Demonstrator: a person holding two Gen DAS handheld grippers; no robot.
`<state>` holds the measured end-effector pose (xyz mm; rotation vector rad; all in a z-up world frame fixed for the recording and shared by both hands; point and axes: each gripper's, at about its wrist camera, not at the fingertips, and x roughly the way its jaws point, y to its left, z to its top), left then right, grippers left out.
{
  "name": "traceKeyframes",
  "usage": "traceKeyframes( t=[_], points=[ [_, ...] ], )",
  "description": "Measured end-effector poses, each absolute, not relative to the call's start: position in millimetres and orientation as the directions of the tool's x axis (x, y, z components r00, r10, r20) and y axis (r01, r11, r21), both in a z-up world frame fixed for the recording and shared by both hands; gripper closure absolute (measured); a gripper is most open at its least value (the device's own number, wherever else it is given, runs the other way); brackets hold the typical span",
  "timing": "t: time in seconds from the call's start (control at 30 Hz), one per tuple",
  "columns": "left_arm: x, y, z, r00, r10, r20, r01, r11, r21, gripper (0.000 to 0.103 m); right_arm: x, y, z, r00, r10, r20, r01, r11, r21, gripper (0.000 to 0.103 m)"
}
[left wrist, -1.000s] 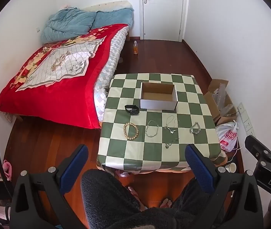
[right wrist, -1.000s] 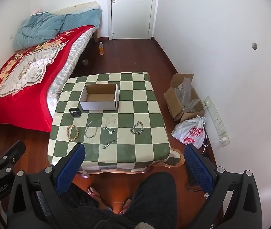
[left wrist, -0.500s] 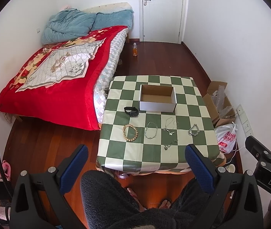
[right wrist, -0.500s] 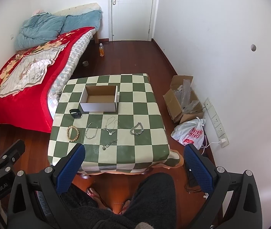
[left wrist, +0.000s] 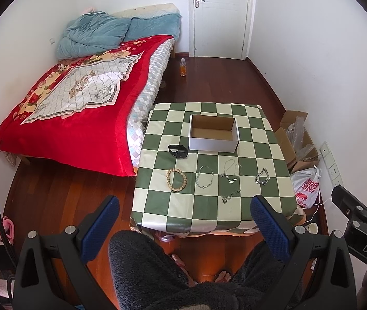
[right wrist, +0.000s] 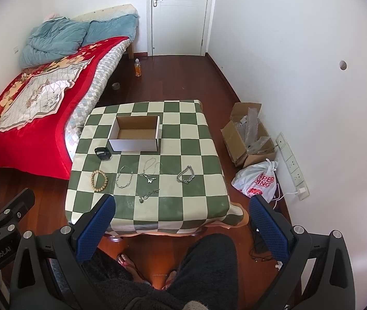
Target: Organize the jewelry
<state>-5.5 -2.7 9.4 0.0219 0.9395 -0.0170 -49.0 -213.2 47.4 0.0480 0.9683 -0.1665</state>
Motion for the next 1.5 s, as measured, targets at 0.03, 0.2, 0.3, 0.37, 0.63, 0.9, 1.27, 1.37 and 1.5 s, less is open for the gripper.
traceKeyframes(
  t=[0.03, 0.2, 0.3, 0.37, 0.63, 0.9, 1.27, 1.37, 1.5],
  points=[
    [-5.5, -2.9, 9.3, 0.592, -0.003, -0.806, 0.023, 1.0, 0.013, 0.0, -49.3, -213.5, 47.7, 0.555, -0.12, -0.823, 0.162, 0.986, -0.034, 0.0],
    [-4.8, -3.4, 9.7, 0.593, -0.004, -0.805, 0.023, 1.0, 0.012, 0.0, -49.4, -213.5, 47.7, 0.554, -0.12, -0.824, 0.162, 0.986, -0.034, 0.0],
    [-5.0, -3.7, 9.1, 0.592, -0.005, -0.806, 0.023, 1.0, 0.011, 0.0, -50.6, -213.7, 48.3, 0.556, -0.121, -0.822, 0.164, 0.986, -0.035, 0.0],
    [-5.1, -3.7, 9.1, 0.592, -0.006, -0.806, 0.024, 1.0, 0.011, 0.0, -50.2, -213.1, 47.8, 0.555, -0.124, -0.822, 0.162, 0.986, -0.039, 0.0],
    [-4.4, -4.9, 9.2, 0.593, -0.006, -0.805, 0.023, 1.0, 0.01, 0.0, -50.5, -213.6, 48.2, 0.556, -0.122, -0.822, 0.163, 0.986, -0.036, 0.0],
    [-5.7, -5.3, 9.3, 0.594, -0.006, -0.804, 0.023, 1.0, 0.01, 0.0, -51.1, -214.1, 48.1, 0.557, -0.121, -0.822, 0.162, 0.986, -0.035, 0.0],
    [-6.0, -11.5, 10.9, 0.603, 0.002, -0.798, 0.019, 1.0, 0.017, 0.0, -52.1, -214.5, 50.0, 0.56, -0.121, -0.82, 0.164, 0.986, -0.034, 0.0],
    [-5.9, -11.8, 10.9, 0.603, 0.001, -0.798, 0.02, 1.0, 0.016, 0.0, -52.0, -216.4, 52.5, 0.561, -0.119, -0.819, 0.164, 0.986, -0.031, 0.0],
    [-6.0, -11.5, 11.1, 0.605, 0.001, -0.796, 0.018, 1.0, 0.015, 0.0, -51.1, -217.1, 53.3, 0.562, -0.118, -0.819, 0.163, 0.986, -0.03, 0.0]
  ],
)
